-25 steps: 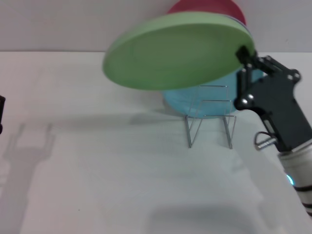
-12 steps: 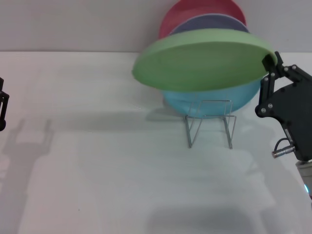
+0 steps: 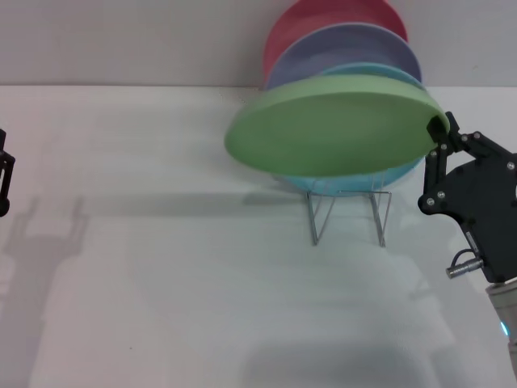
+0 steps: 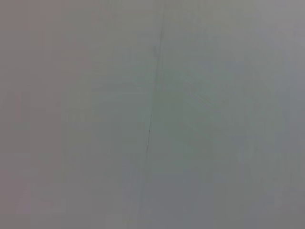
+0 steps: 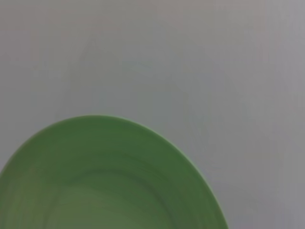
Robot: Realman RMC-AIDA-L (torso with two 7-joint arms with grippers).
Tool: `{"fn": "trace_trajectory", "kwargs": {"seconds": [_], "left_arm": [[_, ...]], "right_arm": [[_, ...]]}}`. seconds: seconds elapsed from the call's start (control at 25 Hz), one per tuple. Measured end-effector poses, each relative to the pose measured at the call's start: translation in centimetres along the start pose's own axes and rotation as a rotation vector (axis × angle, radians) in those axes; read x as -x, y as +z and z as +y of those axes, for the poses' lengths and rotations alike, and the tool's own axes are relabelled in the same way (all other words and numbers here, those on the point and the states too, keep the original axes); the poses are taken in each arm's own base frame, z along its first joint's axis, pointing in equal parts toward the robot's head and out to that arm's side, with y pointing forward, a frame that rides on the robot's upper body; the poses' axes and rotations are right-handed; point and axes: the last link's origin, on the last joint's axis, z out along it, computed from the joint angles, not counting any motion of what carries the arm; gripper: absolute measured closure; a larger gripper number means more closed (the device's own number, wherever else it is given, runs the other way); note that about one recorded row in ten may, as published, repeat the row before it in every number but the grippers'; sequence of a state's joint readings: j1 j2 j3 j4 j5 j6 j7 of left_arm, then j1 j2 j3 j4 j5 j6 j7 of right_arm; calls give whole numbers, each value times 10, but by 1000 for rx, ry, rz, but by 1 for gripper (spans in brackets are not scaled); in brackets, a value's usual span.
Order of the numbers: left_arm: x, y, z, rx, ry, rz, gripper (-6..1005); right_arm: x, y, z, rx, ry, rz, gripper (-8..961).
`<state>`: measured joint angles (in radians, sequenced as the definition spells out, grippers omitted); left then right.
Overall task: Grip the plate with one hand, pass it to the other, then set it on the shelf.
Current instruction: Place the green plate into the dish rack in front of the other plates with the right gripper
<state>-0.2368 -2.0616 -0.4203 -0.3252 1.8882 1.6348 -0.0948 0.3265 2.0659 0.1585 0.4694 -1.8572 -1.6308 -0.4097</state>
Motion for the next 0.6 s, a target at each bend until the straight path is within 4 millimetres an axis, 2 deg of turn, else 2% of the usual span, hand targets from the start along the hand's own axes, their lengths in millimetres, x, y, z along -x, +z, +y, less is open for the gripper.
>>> {"fn": "trace_trajectory", "kwargs": {"seconds": [0.32,0.6], "left_arm": [[0,1,1,5,1,1,334],[0,2,2,10,-2,4,334]], "right_arm": [[-3,-13,-1,-21,7,40,900],[-7,-17,-6,-39,-8,63,896]]}}
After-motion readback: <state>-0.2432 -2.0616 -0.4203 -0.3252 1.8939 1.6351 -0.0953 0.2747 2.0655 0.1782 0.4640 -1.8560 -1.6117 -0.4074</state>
